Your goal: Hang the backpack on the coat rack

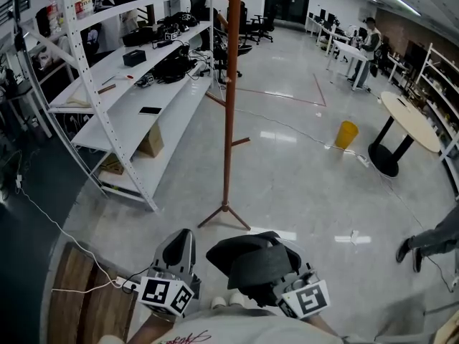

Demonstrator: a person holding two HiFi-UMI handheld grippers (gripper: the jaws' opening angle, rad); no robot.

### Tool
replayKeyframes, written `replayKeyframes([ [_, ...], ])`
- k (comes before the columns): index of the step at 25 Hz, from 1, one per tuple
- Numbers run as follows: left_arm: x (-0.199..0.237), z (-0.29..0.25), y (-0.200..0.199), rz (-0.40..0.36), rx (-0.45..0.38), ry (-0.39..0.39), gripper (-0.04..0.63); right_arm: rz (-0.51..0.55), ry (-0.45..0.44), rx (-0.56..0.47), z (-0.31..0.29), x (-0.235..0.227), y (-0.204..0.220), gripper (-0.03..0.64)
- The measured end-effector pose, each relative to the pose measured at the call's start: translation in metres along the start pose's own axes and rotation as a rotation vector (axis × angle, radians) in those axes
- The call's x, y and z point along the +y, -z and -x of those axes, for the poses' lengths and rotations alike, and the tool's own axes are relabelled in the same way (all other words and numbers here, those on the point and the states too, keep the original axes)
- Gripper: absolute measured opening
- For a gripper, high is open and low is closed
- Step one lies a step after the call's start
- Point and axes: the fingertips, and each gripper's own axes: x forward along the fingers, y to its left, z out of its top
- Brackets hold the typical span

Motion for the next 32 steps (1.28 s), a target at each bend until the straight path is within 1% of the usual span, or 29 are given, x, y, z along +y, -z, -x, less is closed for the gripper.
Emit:
replayKeyframes([
  [8,-0.007,-0.009,-0.001,-0.01,-0.014,-0.021,0.025,-0.006,-0.031,-0.009,-0.003,-0.014,-0.006,0.021],
  [13,-0.011,-0.015,-0.002,-0.031,-0.035,-0.05,0.025,-0.004,-0.059,-0.018,-0.006,-0.024,-0.01,0.021],
  [19,-0.009,-0.021,-0.005,-0.033,-0.041,-0.078,0.025,-0.016,-0.087,-0.02,-0.019,-0.029,-0.012,0.021],
  [25,0.005,-0.035,-0.003,-0.025,-0.038,-0.104,0.025,-0.027,-0.091,-0.025,-0.042,-0.041,-0.013,0.021],
  [32,0.032,-0.074,-0.005,-0.019,-0.04,-0.094,0.025,-0.028,-0.083,-0.04,-0.084,-0.057,-0.017,0.021],
])
